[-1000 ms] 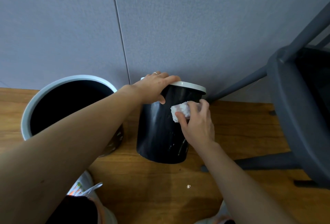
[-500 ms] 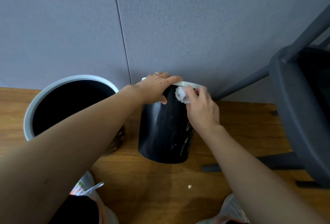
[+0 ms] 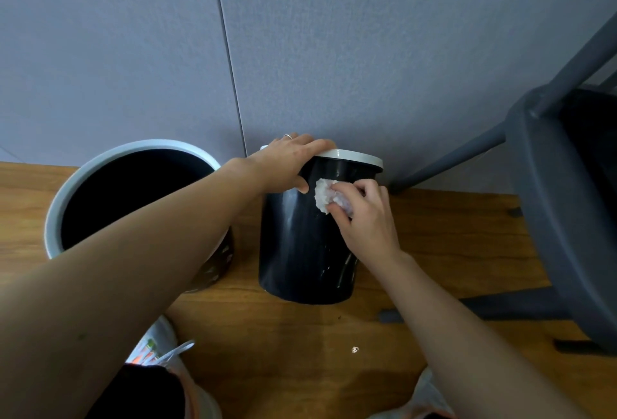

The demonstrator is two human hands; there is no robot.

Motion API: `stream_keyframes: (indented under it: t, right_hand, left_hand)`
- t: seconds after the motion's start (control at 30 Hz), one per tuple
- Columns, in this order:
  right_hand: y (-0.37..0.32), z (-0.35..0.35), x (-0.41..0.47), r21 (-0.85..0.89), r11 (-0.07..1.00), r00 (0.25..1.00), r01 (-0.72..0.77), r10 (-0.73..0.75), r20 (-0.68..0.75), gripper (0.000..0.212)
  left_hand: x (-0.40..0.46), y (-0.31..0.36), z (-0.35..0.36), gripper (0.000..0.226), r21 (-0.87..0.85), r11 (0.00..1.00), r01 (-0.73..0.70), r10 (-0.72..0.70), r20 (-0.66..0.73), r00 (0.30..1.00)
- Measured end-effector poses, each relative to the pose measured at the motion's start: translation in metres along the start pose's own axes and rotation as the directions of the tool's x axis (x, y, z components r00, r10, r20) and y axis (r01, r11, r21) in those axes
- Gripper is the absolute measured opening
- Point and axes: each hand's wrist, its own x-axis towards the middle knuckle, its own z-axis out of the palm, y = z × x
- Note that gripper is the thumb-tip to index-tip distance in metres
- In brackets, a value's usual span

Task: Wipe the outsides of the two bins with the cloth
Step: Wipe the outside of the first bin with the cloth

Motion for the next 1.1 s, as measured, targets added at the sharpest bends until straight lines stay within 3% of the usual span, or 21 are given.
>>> stream_keyframes:
  t: [0.17,0.3,0.47,0.63,0.73,0.9,1.0,1.1]
  right_hand:
    - [-0.004,0.000,0.008,0.025,0.996,0.991,-0.085,0.087,-0.103,0.031]
    - [-0.008,0.008,-0.014,0.018,0.999,0.999,-0.036,0.037,-0.021,0.039]
    - [-0.006,0.010,-0.013,-0.013,1.000,0.998,-0.021,0.021,-0.055,0.025]
    - [-0.004,-0.006,0.026,0.006,0.999,0.979,-0.047,0.047,-0.198,0.026]
    - [-0.003,-0.006,0.021,-0.059,0.998,0.990,0.007,-0.015,-0.139,0.026]
    - [0.004,0.012,-0.040,-0.157,0.971,0.982,0.179,-0.165,0.095,0.020]
    - [0.011,0.014,-0.050,-0.117,0.968,0.972,0.222,-0.210,0.106,0.018]
    - [0.010,0.007,-0.022,-0.080,0.991,0.994,0.110,-0.108,0.027,0.022]
  left_hand:
    - [0.001,0.002,0.001,0.086,-0.006,1.000,-0.005,0.005,0.001,1.000]
    - [0.002,0.001,0.000,0.085,-0.008,1.000,0.002,-0.002,-0.002,1.000]
    - [0.002,0.004,0.001,0.086,0.007,1.000,0.003,-0.003,-0.004,1.000]
    - [0.000,0.004,0.001,0.088,0.028,1.000,-0.004,0.004,-0.004,1.000]
    - [0.001,0.005,0.001,0.088,0.040,0.999,-0.001,0.001,-0.004,1.000]
    - [0.003,0.003,0.001,0.087,0.034,0.999,0.018,-0.017,-0.004,1.000]
    - [0.004,0.004,0.003,0.086,0.033,0.999,0.016,-0.016,-0.006,1.000]
    - [0.005,0.005,0.003,0.087,0.045,0.999,0.019,-0.019,-0.007,1.000]
